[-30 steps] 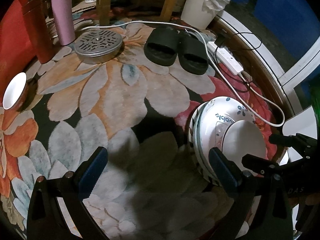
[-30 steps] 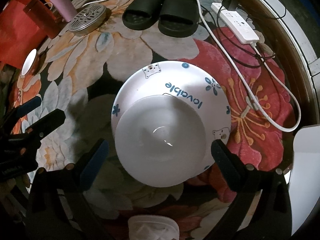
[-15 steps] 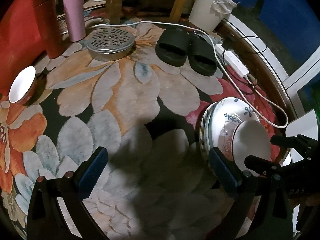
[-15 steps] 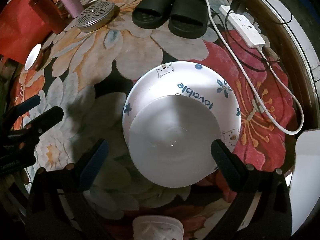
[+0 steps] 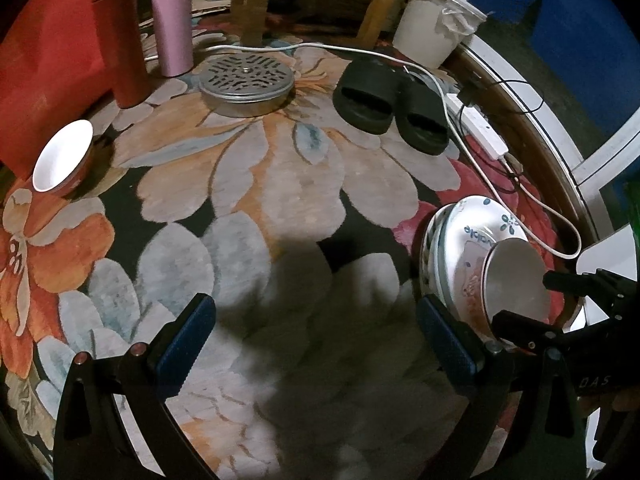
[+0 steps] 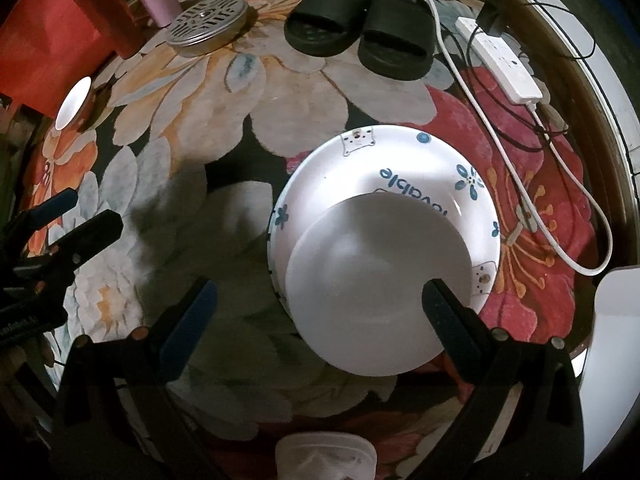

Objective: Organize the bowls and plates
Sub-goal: 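Withdraw the right tool and move it toward the last white bowl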

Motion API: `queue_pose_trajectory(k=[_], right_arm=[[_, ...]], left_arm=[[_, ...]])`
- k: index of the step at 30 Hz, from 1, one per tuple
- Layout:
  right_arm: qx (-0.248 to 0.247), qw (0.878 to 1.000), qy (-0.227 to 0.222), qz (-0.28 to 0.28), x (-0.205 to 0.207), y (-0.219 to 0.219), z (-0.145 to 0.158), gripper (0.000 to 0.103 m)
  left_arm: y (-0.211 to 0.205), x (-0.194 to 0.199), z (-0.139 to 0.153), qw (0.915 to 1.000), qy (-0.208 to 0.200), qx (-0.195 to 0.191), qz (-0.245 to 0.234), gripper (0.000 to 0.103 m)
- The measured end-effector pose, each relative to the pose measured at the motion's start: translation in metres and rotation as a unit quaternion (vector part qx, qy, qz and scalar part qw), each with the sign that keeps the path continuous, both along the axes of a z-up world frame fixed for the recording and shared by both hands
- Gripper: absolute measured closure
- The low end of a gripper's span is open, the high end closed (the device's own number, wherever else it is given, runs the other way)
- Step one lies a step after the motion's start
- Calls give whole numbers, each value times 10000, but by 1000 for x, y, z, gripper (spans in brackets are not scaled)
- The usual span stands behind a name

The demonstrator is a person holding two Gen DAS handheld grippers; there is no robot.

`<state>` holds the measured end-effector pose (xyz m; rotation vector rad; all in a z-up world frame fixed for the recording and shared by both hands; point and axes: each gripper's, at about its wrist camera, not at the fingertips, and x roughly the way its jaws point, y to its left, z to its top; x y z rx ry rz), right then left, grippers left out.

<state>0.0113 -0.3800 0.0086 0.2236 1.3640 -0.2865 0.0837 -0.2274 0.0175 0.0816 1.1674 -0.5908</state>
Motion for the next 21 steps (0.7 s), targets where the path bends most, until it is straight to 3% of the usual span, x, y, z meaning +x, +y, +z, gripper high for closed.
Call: queue_pose_trajectory(k=[21], right_arm=[[-27, 9994, 22, 347, 19, 41, -4, 0]], left_arm=[[56, 4, -5, 9993, 28, 77, 363, 2]])
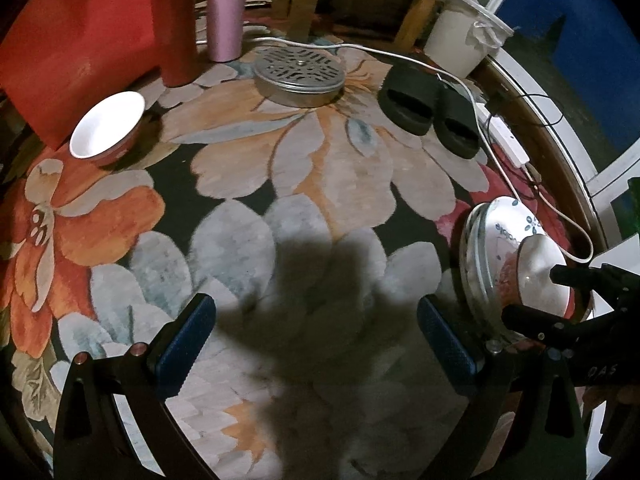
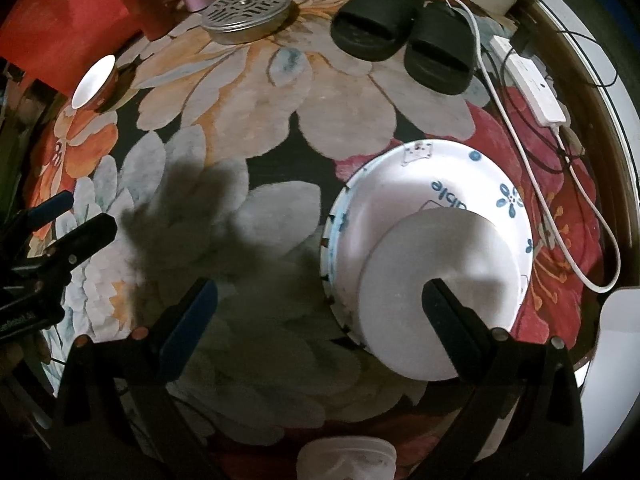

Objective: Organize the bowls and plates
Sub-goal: 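Withdraw the right tool and move it toward the last white bowl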

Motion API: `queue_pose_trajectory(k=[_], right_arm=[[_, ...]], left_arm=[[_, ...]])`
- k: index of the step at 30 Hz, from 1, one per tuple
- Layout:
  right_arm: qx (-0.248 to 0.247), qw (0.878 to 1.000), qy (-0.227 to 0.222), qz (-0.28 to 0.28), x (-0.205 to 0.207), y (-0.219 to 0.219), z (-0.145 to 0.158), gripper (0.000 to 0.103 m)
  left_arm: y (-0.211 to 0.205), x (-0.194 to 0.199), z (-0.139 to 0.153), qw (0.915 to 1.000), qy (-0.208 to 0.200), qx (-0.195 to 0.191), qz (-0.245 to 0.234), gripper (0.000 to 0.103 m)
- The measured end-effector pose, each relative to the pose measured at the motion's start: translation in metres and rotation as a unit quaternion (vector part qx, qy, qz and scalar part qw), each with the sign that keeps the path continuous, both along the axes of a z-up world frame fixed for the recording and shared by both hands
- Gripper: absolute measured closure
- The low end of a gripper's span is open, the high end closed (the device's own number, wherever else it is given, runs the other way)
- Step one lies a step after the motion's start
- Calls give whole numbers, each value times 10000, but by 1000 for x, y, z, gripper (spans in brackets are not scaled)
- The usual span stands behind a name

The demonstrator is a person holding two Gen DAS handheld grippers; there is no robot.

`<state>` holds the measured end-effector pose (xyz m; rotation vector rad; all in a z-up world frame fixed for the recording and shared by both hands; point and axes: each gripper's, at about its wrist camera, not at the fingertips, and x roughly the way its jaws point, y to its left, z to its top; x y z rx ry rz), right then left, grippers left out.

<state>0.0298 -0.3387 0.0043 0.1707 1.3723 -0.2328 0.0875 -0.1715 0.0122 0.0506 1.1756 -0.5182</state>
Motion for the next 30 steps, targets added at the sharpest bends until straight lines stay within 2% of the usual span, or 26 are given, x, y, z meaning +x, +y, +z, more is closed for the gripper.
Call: queue_pose_trajectory(k=[19, 30], right_arm=[[-5, 9992, 16, 402, 25, 44, -8, 0], [157, 9983, 34, 558, 48, 69, -13, 0]], left_arm=[[56, 7, -8, 9988, 55, 64, 479, 2], [90, 14, -14, 9967, 68, 138, 802, 2]])
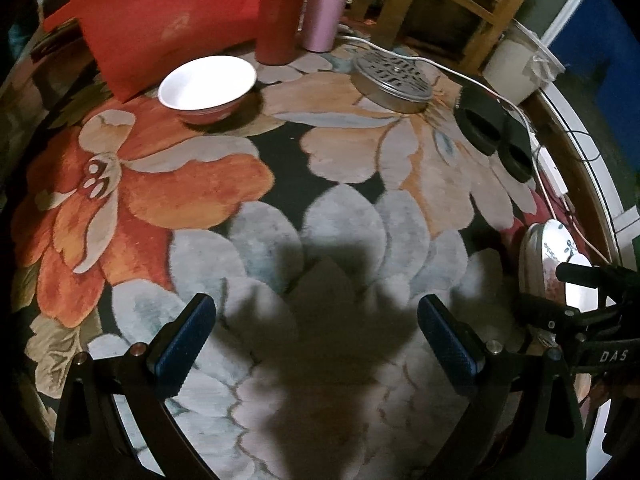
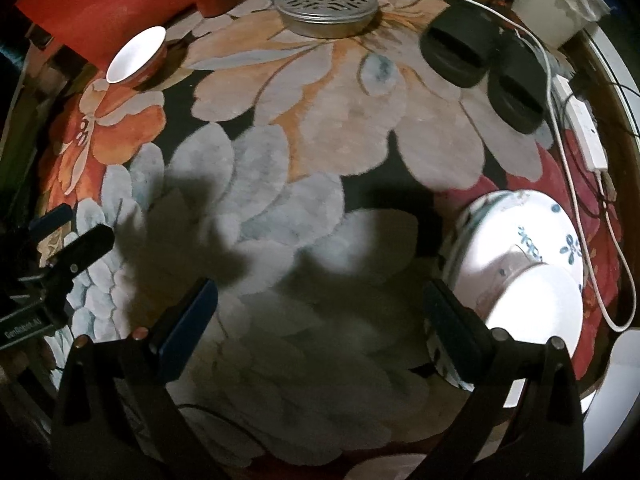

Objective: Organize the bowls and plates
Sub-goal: 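Withdraw the right tool and move it toward the last white bowl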

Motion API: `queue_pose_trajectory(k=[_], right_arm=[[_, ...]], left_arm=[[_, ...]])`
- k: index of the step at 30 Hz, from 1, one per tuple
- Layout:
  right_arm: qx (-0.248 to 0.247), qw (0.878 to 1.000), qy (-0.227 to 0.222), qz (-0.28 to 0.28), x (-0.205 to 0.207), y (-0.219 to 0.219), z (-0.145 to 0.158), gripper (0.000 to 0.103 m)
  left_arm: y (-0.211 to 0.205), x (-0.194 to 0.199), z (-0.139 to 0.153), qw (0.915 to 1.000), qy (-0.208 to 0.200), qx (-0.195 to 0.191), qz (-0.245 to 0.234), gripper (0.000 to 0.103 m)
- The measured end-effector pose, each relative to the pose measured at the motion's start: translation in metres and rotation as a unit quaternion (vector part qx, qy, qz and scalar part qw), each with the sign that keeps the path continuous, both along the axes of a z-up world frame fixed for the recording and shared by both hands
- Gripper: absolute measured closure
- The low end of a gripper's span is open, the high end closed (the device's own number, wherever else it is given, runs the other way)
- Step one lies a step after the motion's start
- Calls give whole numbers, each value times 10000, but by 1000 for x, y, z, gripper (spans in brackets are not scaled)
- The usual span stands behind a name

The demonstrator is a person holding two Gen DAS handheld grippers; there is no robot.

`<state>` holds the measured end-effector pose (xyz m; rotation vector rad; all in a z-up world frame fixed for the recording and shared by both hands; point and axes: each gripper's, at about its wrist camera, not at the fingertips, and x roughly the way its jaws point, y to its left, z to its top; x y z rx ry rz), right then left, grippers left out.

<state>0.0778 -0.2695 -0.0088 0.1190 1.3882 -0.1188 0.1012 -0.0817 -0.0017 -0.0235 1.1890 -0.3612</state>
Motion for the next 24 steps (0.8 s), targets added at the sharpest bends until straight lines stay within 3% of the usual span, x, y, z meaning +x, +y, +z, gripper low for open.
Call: queue_pose_trajectory(k=[15, 24], right_arm=[[427, 9985, 30, 353, 51, 47, -13, 0], [866, 9949, -220, 474, 102, 79, -17, 2]], left_arm=[[69, 17, -11, 9973, 63, 106, 727, 1], [119, 30, -13, 9915, 12, 151, 1295, 1]])
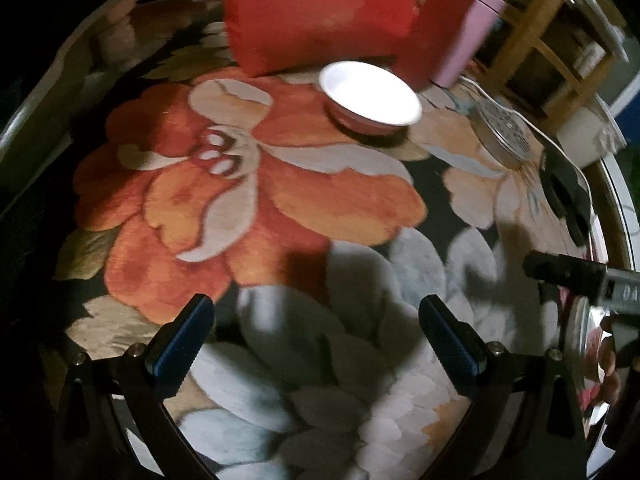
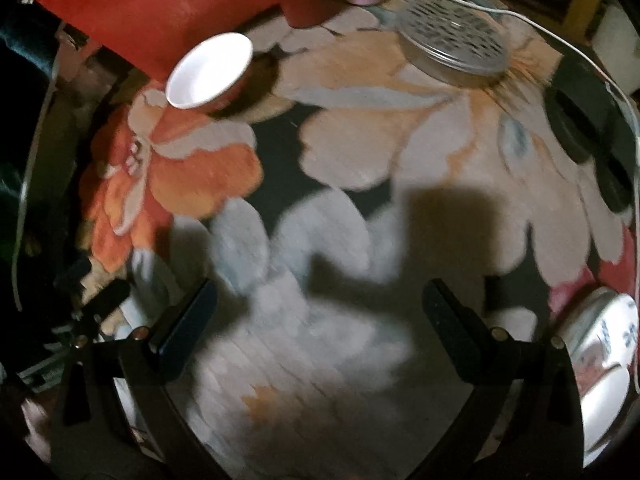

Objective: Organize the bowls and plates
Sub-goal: 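Withdraw the right tool and move it toward the last white bowl, then grasp the rim of the last white bowl with the right tool, then lift the white bowl and carry it toward the plate stack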

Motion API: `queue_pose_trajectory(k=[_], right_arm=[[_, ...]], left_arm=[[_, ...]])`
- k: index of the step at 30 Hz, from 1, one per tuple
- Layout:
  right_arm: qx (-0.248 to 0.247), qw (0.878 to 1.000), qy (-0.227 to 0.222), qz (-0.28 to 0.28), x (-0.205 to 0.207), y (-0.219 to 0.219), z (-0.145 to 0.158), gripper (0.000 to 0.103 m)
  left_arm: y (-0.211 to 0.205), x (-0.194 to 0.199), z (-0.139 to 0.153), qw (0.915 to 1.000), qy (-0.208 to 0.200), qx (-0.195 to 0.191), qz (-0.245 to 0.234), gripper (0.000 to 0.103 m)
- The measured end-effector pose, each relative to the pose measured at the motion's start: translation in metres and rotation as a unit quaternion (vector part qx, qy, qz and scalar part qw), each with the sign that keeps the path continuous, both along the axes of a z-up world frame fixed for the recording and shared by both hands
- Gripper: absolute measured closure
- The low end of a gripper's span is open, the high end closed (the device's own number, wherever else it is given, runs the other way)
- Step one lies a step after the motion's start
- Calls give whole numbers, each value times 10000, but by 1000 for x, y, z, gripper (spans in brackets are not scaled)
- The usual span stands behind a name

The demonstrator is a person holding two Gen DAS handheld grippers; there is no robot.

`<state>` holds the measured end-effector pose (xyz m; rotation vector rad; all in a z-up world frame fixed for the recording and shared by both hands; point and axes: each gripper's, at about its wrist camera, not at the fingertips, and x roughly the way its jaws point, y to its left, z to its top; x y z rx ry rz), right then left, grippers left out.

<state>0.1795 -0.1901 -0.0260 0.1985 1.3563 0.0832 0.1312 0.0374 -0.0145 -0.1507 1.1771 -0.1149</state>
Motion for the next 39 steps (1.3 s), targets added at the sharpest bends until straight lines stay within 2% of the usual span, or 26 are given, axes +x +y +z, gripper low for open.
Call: queue_pose_trajectory(k=[4, 6, 13, 19, 20, 21, 23, 25, 27, 31, 36, 39], right_arm=[[291, 9994, -78, -145, 30, 11, -6, 5], [476, 9985, -73, -277, 50, 16, -11, 13], [915, 9922, -95, -844, 107, 33, -26, 19], [1190, 9842, 74, -1312, 134, 42, -49, 33], [1287, 9824, 88, -1348, 137, 44, -52, 45], [1353, 9814, 123, -1359, 140, 46, -57, 64], [1351, 9813, 260, -1343, 146, 51, -67, 80], [1449, 9789, 309, -1406, 147, 52, -73, 81], [1485, 9792, 252, -1356, 148, 51, -74, 82], [1624, 9823, 248, -902, 141, 50, -75, 88], [1961, 9791, 541, -80, 117, 59, -78, 92], [2119, 9728, 839, 425, 100, 68, -81, 93]], left_arm=[[19, 4, 1, 9997, -33, 3, 223, 1], [26, 6, 2, 9995, -59, 11, 306, 1], [43, 12, 2, 9989, -97, 28, 468, 1], [54, 4, -5, 9986, -49, 6, 535, 1], [56, 3, -7, 9986, -29, 12, 533, 1], [58, 1, -9, 9986, -3, 17, 533, 1], [61, -1, -13, 9985, 39, 22, 539, 1], [65, -3, -17, 9984, 82, 31, 550, 1], [68, -3, -20, 9983, 113, 41, 571, 1], [74, -4, -24, 9980, 167, 27, 617, 1], [76, -4, -26, 9979, 198, -44, 615, 1], [75, -2, -28, 9979, 210, -139, 596, 1]])
